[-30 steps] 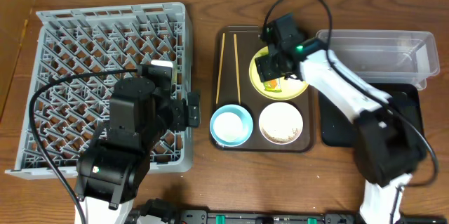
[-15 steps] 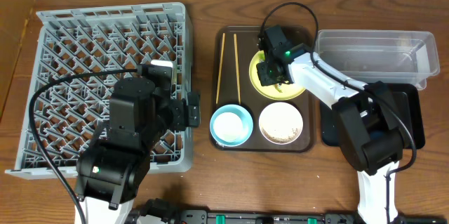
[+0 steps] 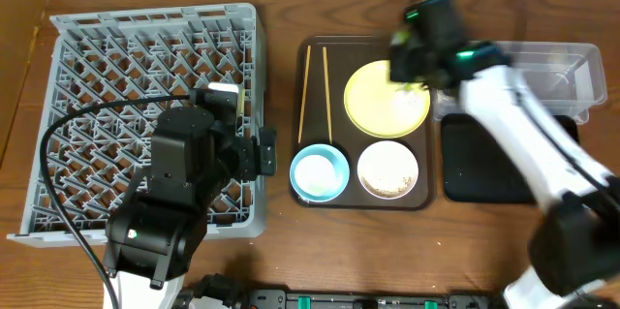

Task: Sort waste into correct bins and load items into the dishwasher
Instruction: 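Carry the wrapper right and drop it into the clear plastic bin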

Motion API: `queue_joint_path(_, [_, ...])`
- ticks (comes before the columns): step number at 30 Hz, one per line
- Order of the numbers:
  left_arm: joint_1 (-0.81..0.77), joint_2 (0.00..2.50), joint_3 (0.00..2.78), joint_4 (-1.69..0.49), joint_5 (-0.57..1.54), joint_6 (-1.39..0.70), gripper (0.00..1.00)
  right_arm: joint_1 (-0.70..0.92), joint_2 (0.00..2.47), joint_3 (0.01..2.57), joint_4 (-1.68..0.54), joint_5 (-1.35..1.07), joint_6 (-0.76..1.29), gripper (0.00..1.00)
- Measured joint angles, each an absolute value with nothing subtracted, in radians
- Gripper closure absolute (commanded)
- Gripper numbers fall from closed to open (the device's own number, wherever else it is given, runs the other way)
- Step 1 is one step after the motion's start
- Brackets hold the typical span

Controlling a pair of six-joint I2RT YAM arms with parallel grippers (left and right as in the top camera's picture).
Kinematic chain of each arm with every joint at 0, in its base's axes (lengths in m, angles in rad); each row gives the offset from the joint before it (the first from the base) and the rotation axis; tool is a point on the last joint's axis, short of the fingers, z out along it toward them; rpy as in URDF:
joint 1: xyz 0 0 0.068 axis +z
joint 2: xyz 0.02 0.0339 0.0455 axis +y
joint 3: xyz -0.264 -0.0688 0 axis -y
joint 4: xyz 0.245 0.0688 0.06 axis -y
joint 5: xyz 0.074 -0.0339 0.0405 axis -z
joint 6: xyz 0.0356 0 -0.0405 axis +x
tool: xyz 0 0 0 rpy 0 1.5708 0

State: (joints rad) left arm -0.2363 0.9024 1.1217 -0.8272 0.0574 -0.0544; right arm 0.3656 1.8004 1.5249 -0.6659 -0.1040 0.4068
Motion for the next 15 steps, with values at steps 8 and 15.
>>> queue_joint_path(8, [-0.236, 0.902, 1.122, -0.827, 0.057, -0.054, 0.02, 0.148, 1.774, 1.532, -0.798, 0.015, 0.772, 0.99])
queue_joint_path(15, [-0.236, 0.902, 1.122, -0.827, 0.057, -0.054, 0.02, 0.118, 1.892, 1.515, -0.741, 0.072, 1.018, 0.80])
